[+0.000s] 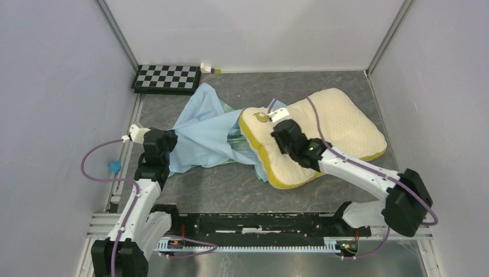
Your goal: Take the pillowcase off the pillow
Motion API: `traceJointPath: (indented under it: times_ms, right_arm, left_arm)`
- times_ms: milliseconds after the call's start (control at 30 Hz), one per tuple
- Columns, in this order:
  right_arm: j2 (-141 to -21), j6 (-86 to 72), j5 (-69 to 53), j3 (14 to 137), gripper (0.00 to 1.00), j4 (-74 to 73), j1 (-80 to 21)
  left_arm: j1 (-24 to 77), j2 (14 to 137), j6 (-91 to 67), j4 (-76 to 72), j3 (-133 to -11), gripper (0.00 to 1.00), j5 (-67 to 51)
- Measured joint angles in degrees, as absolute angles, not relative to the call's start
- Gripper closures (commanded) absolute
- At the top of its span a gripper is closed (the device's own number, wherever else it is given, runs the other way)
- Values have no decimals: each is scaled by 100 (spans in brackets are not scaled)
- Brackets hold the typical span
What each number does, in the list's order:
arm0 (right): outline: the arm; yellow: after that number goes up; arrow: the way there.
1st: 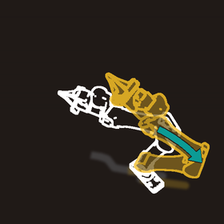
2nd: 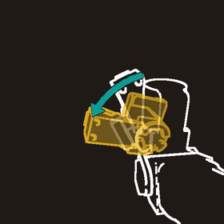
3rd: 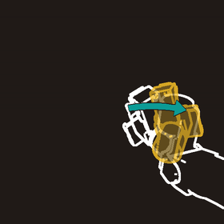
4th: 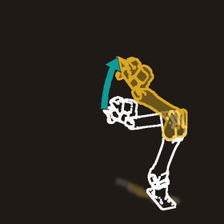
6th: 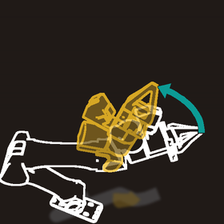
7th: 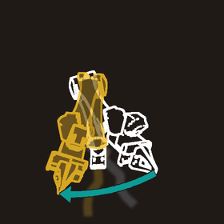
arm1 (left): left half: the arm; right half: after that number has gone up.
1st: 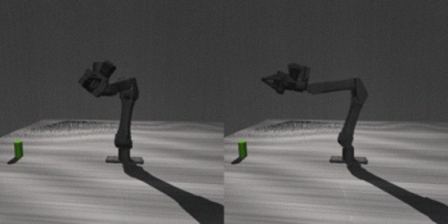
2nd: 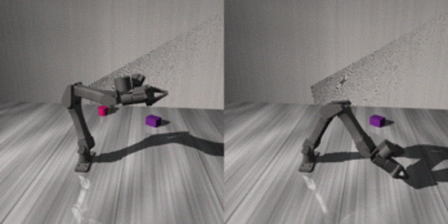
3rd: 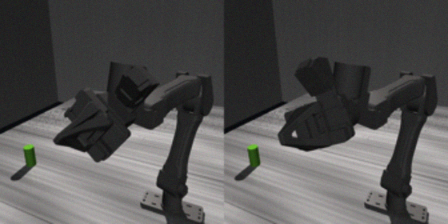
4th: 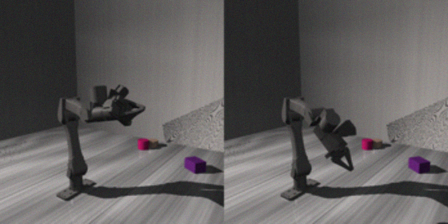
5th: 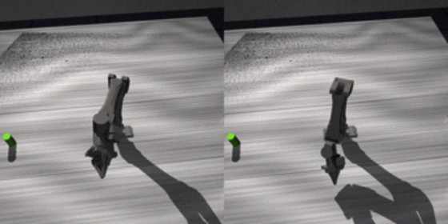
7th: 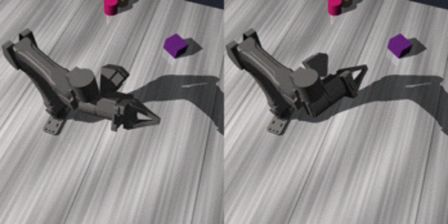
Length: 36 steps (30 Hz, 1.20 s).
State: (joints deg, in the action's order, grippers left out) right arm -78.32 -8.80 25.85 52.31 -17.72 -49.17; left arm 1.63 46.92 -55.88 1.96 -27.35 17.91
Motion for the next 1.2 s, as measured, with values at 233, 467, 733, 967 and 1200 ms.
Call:
traceJointPath:
  times_ms: [233, 467, 733, 967, 1200]
  right_arm:
    - [-6145, -913, 3120, 5135, 100, -1981, -3336]
    - [-5461, -915, 3896, 5144, 100, -1979, -2727]
    - [-6678, -878, 3734, 6023, 100, -2025, -2620]
    - [-8112, -950, 3201, 7378, 97, -2029, -2200]
    - [-8995, -934, 2202, 8774, 2, -1970, -1715]
  left_arm:
    - [161, 4615, -5590, 510, -2790, 98, 2130]
    - [163, 4392, -5590, 742, -2816, 98, 2346]
    - [163, 4152, -5553, 1282, -3439, 98, 2338]
    - [161, 4678, -4917, 2043, -5315, 98, 2228]
    - [161, 7043, -4025, 2563, -8541, 98, 1774]
